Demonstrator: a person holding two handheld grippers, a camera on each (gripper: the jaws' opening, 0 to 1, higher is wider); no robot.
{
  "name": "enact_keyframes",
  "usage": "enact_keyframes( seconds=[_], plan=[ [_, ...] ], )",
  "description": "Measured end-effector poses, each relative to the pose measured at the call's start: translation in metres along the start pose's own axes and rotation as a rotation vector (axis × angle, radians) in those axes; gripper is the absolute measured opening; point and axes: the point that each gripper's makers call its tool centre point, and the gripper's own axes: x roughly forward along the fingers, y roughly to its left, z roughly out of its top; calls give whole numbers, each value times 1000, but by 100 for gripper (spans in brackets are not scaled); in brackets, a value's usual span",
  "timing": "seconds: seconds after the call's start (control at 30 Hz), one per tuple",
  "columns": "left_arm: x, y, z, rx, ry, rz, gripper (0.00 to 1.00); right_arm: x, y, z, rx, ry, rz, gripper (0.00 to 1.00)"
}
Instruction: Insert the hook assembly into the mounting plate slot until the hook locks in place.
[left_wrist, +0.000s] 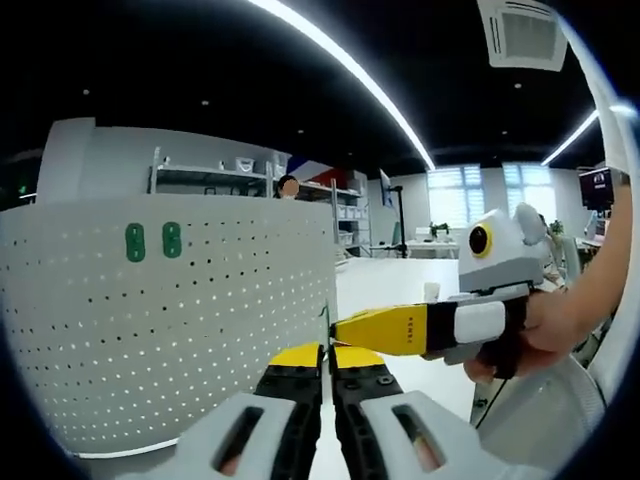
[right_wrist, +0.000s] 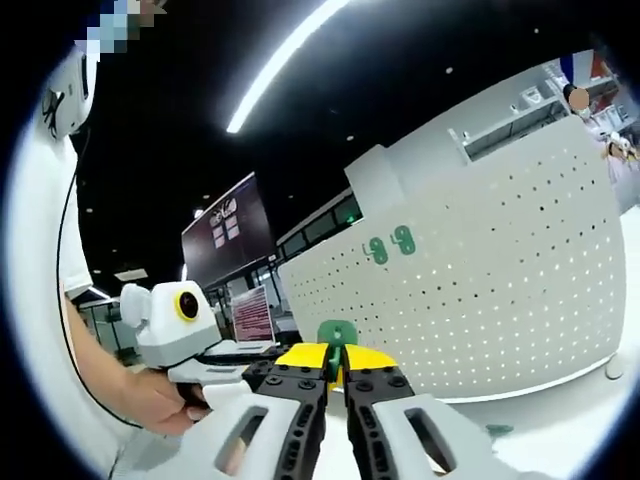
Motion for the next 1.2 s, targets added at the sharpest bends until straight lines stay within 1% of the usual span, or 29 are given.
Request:
enact_keyframes(
  seconds=[0.17,0.27,0.43,0.5,0.57,0.6,0.73,0.8,0.83,0.87,0.93,0.97,1.0,1.07,1.13,1.17,1.2],
  plan=[
    [0,2,0,1,0,4,1,1,0,-1,20,7,-14,2],
    [0,1,0,1,2,1,1,0,1,-1,-4,12,-17,1],
    [0,0,-1,8,7,2,1,0,-2,-2,13,29,-37,0],
    [0,0,-1,2,2,4,1,1,-2,-1,19,35,-33,1],
    [0,0,-1,3,5,4,1,1,-2,-2,-8,41,-26,1],
    [0,0,-2,3,9,3,1,1,-2,-2,-3,45,-27,1],
    [-1,1,-1,-9,4,4,1,2,1,0,-32,38,-19,2],
    [-1,1,1,-15,-3,4,1,2,-2,0,-9,32,-20,2],
    [0,0,1,-13,-4,3,1,2,-2,2,-37,17,-28,2],
    [0,0,2,-4,-2,5,1,2,0,2,-29,20,-23,2],
    [0,0,2,-14,-1,0,1,2,-1,2,-22,20,-23,2],
    [0,0,1,-16,1,-2,1,2,-2,4,-94,13,-19,2],
    [0,-1,1,-12,4,-2,1,3,-1,5,-131,9,-16,2],
    [0,0,1,1,8,-3,1,3,-1,2,-47,18,-14,2],
    [0,0,1,1,6,0,1,4,-1,3,-98,10,-11,2],
    [-1,1,1,12,13,0,1,4,-2,2,-80,19,-14,2],
    [-1,1,1,9,15,-1,1,4,-1,1,-45,27,-15,1]
  ],
)
